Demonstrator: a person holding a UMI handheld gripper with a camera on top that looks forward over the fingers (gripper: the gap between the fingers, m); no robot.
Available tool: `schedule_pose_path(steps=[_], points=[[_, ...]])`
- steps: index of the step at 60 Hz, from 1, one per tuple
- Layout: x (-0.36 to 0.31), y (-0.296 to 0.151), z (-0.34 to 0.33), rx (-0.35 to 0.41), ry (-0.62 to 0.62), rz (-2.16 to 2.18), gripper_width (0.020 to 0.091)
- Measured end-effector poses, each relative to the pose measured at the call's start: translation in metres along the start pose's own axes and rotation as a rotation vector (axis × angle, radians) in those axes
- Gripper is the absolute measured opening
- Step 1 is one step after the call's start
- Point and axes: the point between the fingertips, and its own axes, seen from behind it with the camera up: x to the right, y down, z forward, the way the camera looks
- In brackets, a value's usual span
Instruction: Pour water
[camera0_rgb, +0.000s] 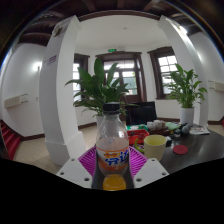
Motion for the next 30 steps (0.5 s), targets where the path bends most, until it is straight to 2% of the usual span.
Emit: schedule_pose_path(steps=[1, 7, 9, 19, 30], points=[[0.009, -0.013, 0.007, -0.003, -0.002, -0.002, 0.0400], [0.007, -0.011, 0.003, 0.005, 0.004, 0.012, 0.0388], [0.006, -0.010, 0.001, 0.009, 0.005, 0.013, 0.0351], [0.010, -0.009, -0.002, 0.002, -0.010, 0.002, 0.0351], [0.023, -0.009, 0.014, -0.053, -0.007, 0.190, 0.0352]])
